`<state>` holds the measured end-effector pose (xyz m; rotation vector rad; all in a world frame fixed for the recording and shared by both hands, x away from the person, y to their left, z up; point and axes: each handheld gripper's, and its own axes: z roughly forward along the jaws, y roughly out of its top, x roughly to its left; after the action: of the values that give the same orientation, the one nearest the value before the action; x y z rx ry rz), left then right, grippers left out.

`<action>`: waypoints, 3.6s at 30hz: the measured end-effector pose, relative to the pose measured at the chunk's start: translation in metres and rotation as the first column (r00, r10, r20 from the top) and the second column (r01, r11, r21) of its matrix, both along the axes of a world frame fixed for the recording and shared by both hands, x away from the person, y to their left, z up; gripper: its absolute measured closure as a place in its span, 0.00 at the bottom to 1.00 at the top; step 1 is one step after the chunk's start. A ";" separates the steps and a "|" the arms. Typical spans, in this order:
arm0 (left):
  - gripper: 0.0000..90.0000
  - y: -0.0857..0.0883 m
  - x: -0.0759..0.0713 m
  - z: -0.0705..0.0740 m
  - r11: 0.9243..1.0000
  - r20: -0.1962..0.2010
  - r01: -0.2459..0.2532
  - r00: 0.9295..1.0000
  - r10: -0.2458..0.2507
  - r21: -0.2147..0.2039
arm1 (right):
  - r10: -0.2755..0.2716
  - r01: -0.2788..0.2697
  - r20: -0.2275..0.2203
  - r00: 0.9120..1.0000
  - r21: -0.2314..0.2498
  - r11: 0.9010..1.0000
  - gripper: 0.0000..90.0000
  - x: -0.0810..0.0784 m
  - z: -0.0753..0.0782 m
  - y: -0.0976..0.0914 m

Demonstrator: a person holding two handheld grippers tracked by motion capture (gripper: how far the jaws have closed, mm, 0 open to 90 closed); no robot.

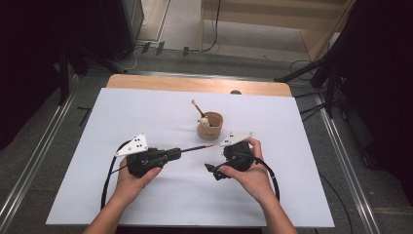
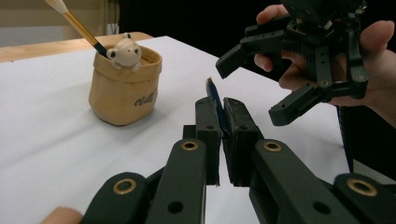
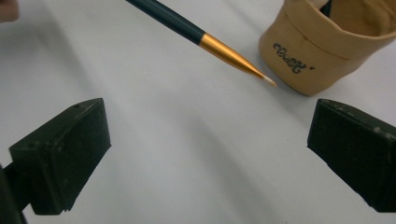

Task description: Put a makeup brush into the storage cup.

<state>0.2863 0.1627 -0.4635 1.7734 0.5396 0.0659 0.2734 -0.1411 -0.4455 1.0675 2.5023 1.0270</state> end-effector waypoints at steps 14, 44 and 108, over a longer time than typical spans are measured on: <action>0.96 0.004 -0.001 0.003 0.999 0.034 -0.049 0.998 0.050 -0.013 | -0.094 0.104 -0.059 0.994 0.194 0.975 0.00 0.000 -0.007 0.005; 0.96 -0.008 -0.011 -0.003 0.988 0.096 -0.090 0.990 0.103 -0.126 | -0.224 0.316 -0.229 0.947 0.558 0.767 0.00 -0.006 0.000 0.005; 0.30 -0.026 -0.013 -0.014 0.997 0.033 -0.070 0.997 0.070 -0.012 | -0.282 0.494 -0.405 0.869 0.709 0.503 0.94 -0.003 -0.017 -0.015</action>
<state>0.2729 0.1368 -0.4772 1.7394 0.5772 0.1406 0.2708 -0.1558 -0.4622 1.9929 1.6926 2.0304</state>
